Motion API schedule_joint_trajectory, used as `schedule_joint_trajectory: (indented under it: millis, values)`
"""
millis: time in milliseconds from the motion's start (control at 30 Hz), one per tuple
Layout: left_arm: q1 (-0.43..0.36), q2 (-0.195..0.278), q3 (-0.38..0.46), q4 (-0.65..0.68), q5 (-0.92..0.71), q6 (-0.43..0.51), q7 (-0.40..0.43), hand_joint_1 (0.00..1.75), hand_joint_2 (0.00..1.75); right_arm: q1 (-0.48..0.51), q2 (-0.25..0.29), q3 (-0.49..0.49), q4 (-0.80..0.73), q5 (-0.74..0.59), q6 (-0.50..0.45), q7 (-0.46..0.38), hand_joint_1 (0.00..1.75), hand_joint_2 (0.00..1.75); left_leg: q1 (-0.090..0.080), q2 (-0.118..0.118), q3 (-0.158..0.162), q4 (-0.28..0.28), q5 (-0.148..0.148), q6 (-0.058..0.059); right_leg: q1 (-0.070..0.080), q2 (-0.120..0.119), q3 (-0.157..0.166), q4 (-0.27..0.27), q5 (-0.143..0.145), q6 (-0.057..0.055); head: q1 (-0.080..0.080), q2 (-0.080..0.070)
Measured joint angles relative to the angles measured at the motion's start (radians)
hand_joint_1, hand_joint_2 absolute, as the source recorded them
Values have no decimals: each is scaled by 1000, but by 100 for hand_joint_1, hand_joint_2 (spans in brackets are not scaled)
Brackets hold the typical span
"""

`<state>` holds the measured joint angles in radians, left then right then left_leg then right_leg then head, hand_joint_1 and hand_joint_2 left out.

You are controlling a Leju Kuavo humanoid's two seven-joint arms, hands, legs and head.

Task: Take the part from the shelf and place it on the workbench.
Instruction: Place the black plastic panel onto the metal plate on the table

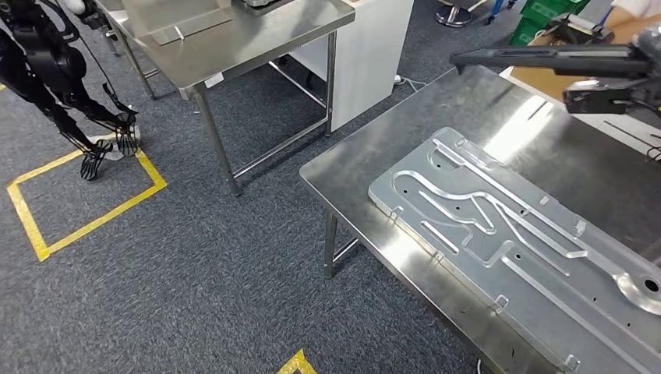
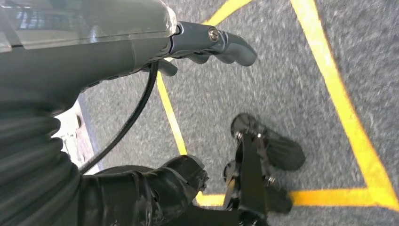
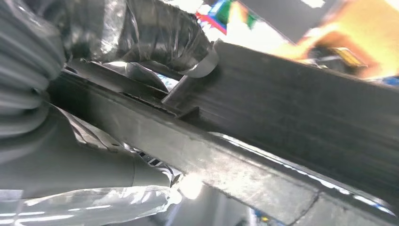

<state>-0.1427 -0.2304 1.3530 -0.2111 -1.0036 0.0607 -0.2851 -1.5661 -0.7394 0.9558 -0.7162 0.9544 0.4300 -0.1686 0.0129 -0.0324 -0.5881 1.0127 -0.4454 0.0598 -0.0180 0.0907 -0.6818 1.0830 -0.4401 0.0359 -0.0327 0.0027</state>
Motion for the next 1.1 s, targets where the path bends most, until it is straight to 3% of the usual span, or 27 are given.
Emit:
schedule_joint_trajectory:
  millis: [33, 67, 133, 167, 200, 267, 333, 467, 533, 600, 633, 667, 700, 767, 833, 933, 1000, 1100]
  values:
    - [1, 0, 0, 0, 0, -3, -1, 0, 175, 3, -5, 1, -3, -4, 0, -1, 175, 175, -1, 12, 2, -4, 1, 2, 1, -42, -25, 54, -29, 4, 1, 0]
    - [3, 1, 0, 0, 0, -5, -2, 0, 175, 6, -8, 2, -6, -9, 0, -2, 175, 175, -2, 22, 3, -4, 0, 3, -1, -68, -54, 116, -57, 10, 0, 0]
    - [6, 1, 0, 0, 2, -7, -1, 0, 175, 18, -13, 8, -11, -21, 2, -10, 175, 175, -2, 44, 4, -2, -5, 2, -7, -86, -94, 198, -79, 18, 0, 0]
    - [6, 1, 0, 0, 3, -7, 0, 0, 175, 23, -16, 11, -14, -26, 3, -14, 175, 175, -2, 53, 5, 0, -8, 0, -10, -88, -89, 189, -63, 21, 0, 0]
    - [6, 1, 0, 0, 5, -7, 1, 0, 175, 26, -19, 14, -16, -31, 3, -16, 175, 175, -2, 62, 6, 3, -12, -2, -12, -91, -63, 142, -33, 23, 0, 0]
    - [4, 1, 0, 0, 6, -7, 3, 0, 175, 30, -24, 18, -20, -38, 1, -14, 175, 175, -4, 74, 10, 7, -19, -8, -10, -100, 10, 6, 20, 21, 0, 0]
    - [1, 1, 0, 0, 6, -7, 4, 0, 175, 35, -30, 19, -22, -44, -3, -11, 175, 175, -7, 81, 12, 9, -23, -16, -2, -104, 45, -60, 34, 9, 0, 0]
    - [-1, 1, 0, 0, 10, 0, 8, 0, 175, 51, -46, 23, -25, -64, -8, -12, 175, 175, -6, 74, 10, 24, -40, -35, -2, -99, 53, -69, 33, -16, 0, 0]
    - [0, 2, 0, 0, 15, 5, 10, 0, 175, 67, -50, 25, -27, -82, -17, -14, 175, 175, -4, 55, -31, 110, -88, -39, -5, -98, 59, -76, 34, -27, -1, 0]
    - [2, 3, 0, 0, 20, 8, 11, 0, 175, 94, -54, 26, -27, -102, -32, -14, 175, 175, -4, 44, -100, 242, -140, -39, 0, -94, 60, -75, 33, -33, -1, 0]
    - [4, 3, 0, 0, 22, 10, 11, 0, 175, 111, -56, 27, -27, -110, -40, -13, 175, 175, -4, 42, -124, 284, -146, -39, 2, -91, 60, -74, 32, -35, -1, 0]
    - [5, 3, 0, 0, 24, 12, 12, 0, 175, 128, -57, 27, -27, -118, -47, -12, 175, 175, -4, 41, -131, 289, -132, -37, 4, -86, 60, -71, 30, -36, -1, 0]
    - [6, 4, 0, 0, 26, 13, 12, 0, 175, 144, -59, 27, -28, -125, -56, -12, 175, 175, -4, 41, -119, 255, -102, -34, 4, -81, 60, -68, 28, -37, -1, 0]
    - [5, 6, 0, 0, 30, 14, 9, 0, 175, 173, -65, 27, -30, -140, -73, -11, 175, 175, -5, 36, -61, 123, -34, -26, 6, -74, 59, -58, 22, -33, -1, 0]
    - [4, 7, 0, 0, 32, 14, 5, 0, 175, 196, -77, 27, -32, -150, -86, -11, 175, 175, -7, 31, -25, 41, -9, -21, 9, -72, 55, -49, 17, -25, -1, 0]
    - [3, 7, 0, 0, 33, 14, 2, 0, 175, 227, -97, 27, -34, -162, -99, -10, 175, 175, -9, 31, -21, 27, -5, -13, 5, -72, 53, -49, 17, -10, 0, 0]
    - [3, 8, 0, 0, 33, 14, -3, 0, 175, 249, -113, 27, -35, -171, -113, -11, 175, 175, -5, 33, -17, 17, 2, -4, 2, -76, 40, -15, -11, 0, 0, 0]
    - [4, 8, 0, 0, 34, 12, -11, 0, 175, 282, -130, 27, -36, -181, -135, -11, 175, 175, -4, 34, -17, 14, 5, 1, -1, -81, -37, 157, -99, 12, 0, 0]
